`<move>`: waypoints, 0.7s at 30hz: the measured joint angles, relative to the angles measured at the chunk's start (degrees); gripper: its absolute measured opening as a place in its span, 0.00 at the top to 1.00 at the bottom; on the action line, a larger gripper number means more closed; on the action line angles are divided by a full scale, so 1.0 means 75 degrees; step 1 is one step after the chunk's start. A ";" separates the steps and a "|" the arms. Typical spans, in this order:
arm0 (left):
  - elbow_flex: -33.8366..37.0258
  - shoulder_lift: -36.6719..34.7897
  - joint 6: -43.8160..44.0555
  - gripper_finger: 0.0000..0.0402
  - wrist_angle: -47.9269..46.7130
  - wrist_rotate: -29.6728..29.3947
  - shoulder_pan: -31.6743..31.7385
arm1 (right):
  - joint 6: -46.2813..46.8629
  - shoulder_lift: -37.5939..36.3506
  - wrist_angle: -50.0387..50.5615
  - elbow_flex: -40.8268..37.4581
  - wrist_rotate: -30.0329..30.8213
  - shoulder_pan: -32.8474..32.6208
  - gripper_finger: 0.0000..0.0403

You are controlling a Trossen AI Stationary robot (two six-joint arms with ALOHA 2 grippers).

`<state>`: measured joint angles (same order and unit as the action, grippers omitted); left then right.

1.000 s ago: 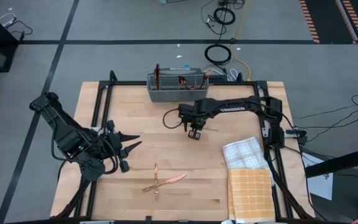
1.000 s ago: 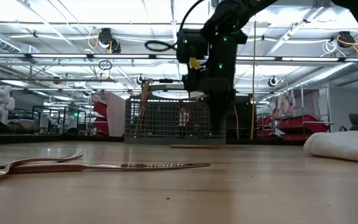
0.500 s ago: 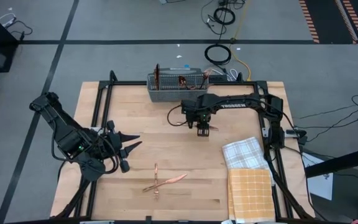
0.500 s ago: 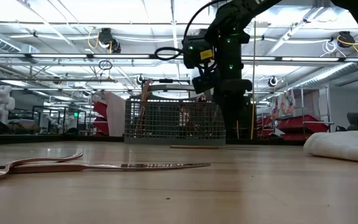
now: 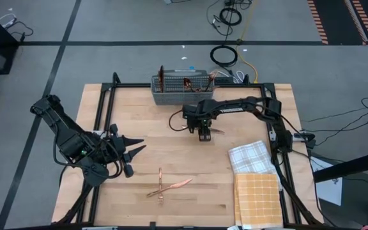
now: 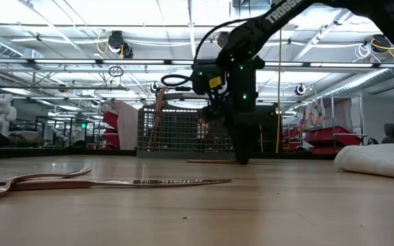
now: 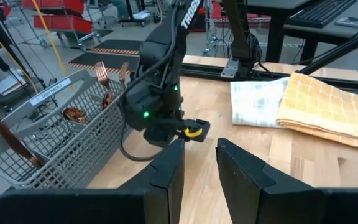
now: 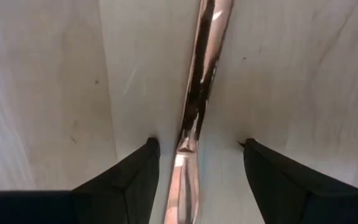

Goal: Sort silverware
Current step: Put the top bronze knife into the gray silverware rack

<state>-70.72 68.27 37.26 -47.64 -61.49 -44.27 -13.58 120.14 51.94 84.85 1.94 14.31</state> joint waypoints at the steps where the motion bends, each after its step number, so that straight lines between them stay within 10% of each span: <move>1: 0.0000 0.0000 0.0000 0.75 -0.0003 -0.0003 0.0000 | 0.0012 0.0067 0.0012 0.0011 -0.0049 0.0001 0.46; 7: 0.0000 0.0000 0.0006 0.75 -0.0046 -0.0080 0.0010 | 0.0112 0.0575 0.0029 0.0066 -0.0084 0.0003 0.51; 14: 0.0000 0.0000 0.0020 0.75 -0.0151 -0.0099 0.0015 | 0.0192 0.0757 -0.0175 0.0084 -0.0603 0.0018 0.94; 21: 0.0000 0.0000 0.0017 0.75 -0.0174 -0.0119 0.0012 | 0.0299 0.0757 -0.0136 0.0074 -0.0717 0.0067 0.99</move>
<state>-70.72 68.27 37.39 -48.94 -62.39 -44.18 -11.33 125.82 50.92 85.41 -3.44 14.81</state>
